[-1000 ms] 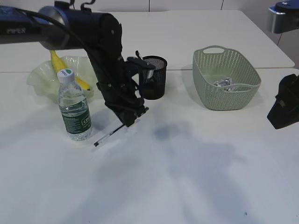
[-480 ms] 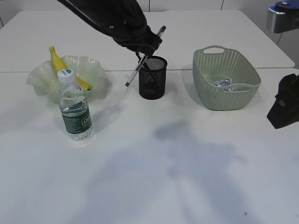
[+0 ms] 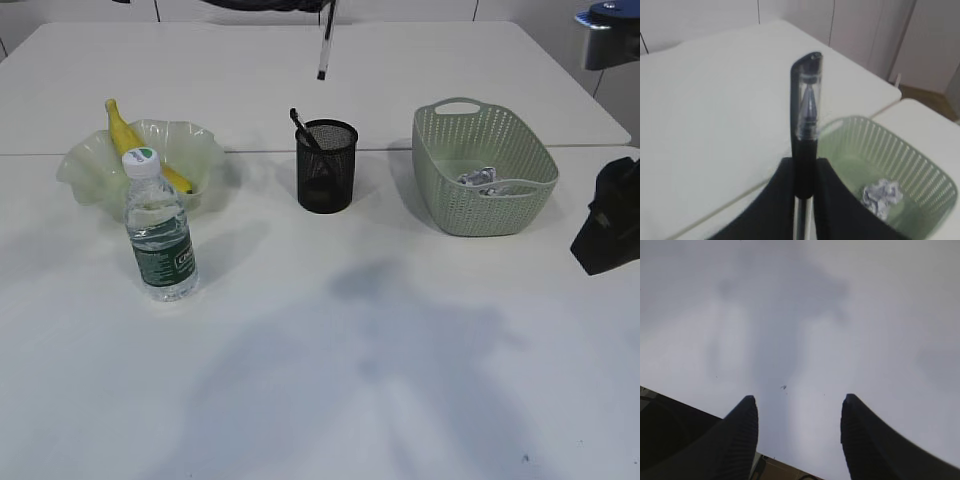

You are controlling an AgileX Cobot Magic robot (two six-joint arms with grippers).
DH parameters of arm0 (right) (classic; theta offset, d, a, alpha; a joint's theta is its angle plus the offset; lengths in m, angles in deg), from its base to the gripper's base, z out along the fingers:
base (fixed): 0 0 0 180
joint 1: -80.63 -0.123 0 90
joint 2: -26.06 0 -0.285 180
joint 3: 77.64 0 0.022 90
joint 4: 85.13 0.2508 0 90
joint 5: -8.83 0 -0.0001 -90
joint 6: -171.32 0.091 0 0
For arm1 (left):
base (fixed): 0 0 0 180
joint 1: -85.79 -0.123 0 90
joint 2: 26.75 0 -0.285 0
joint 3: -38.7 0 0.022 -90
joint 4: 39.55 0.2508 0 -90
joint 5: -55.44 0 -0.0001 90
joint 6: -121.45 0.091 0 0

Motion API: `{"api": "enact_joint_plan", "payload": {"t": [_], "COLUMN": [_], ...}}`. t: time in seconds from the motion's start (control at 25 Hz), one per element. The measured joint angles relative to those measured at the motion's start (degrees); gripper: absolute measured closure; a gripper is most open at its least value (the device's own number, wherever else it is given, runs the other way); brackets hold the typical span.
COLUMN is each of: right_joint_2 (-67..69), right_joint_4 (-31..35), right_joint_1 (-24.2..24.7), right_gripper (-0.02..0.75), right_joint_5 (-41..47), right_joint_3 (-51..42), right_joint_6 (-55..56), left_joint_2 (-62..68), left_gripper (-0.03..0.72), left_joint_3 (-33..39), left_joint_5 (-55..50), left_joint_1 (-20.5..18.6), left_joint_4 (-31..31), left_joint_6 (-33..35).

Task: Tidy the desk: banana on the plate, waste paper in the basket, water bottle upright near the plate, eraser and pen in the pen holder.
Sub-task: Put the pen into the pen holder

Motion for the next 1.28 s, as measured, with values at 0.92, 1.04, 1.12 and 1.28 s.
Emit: {"api": "enact_joint_plan", "payload": {"t": [0.92,1.04,1.12,1.28], "right_joint_2": [0.0,0.0,0.0,0.0], "right_joint_4": [0.0,0.0,0.0,0.0], "right_joint_1": [0.0,0.0,0.0,0.0], "right_gripper": [0.337,0.337,0.337,0.337], "right_joint_5": [-0.9,-0.9,-0.9,-0.9], "right_joint_3": [0.0,0.0,0.0,0.0], "right_joint_6": [0.0,0.0,0.0,0.0], "left_joint_2": [10.6,11.5,12.0,13.2], "left_gripper": [0.644,0.644,0.644,0.644], "left_joint_3": [0.1,0.1,0.1,0.1], "left_joint_5": [19.1,21.2,22.1,23.3], "left_joint_1": [0.6,0.6,0.6,0.6], "left_joint_4": [-6.5,-6.5,-6.6,-6.6], "left_joint_6": [0.0,0.0,0.0,0.0]}}
